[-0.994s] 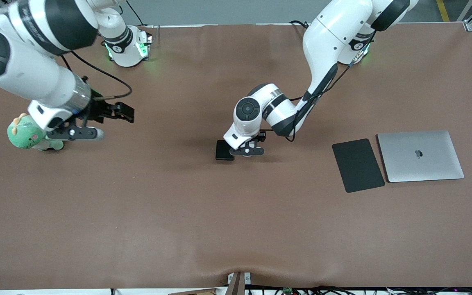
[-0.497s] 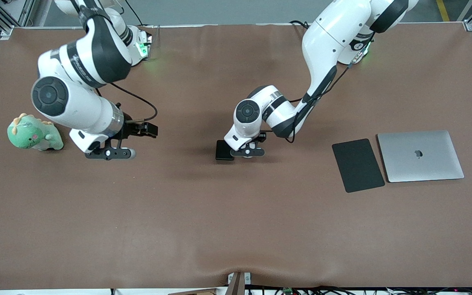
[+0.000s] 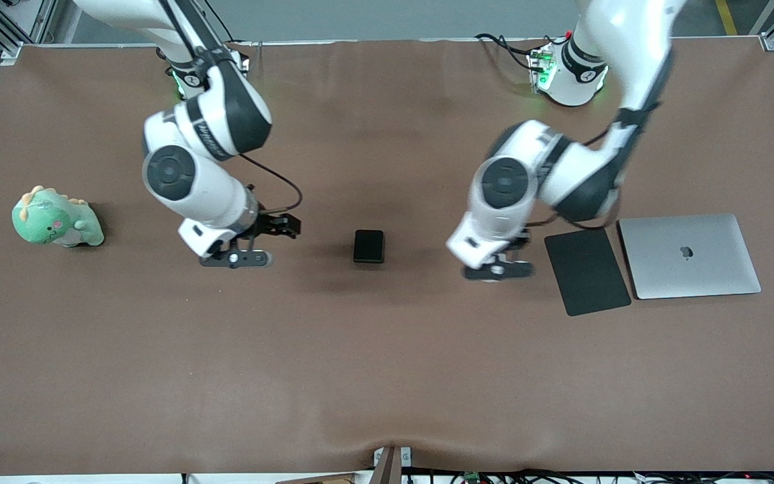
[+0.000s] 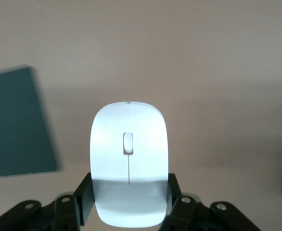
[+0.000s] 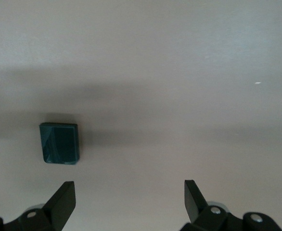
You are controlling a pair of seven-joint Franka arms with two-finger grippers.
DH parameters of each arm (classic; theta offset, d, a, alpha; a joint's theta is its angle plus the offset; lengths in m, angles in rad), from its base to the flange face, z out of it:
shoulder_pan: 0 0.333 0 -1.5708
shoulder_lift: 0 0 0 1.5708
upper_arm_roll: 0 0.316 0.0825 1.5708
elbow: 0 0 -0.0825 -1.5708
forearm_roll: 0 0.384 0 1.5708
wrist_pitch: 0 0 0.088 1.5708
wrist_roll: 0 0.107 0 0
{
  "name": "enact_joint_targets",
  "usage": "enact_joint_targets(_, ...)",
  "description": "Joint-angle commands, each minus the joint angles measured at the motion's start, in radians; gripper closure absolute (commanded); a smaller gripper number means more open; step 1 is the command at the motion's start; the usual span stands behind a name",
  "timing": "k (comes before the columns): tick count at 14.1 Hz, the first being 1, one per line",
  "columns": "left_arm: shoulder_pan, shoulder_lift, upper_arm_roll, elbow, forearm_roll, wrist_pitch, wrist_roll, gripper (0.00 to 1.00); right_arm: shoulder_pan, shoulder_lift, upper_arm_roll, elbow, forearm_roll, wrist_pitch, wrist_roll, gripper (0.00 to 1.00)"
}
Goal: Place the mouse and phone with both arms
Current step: 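Carry the mouse onto the pad while the right gripper reaches the phone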
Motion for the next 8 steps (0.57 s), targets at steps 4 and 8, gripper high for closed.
enact_joint_targets(4, 0.287, -0.114, -0.015, -0.259, 0.019, 0.124, 0.255, 0.77, 0.162, 0.24, -0.015, 0.12, -0.012, 0.214, 0.175, 0.0)
enact_joint_targets(8, 0.392, -0.097, -0.014, -0.446, 0.019, 0.416, 0.321, 0.77, 0.206, 0.354, -0.015, 0.223, -0.078, 0.212, 0.303, 0.0)
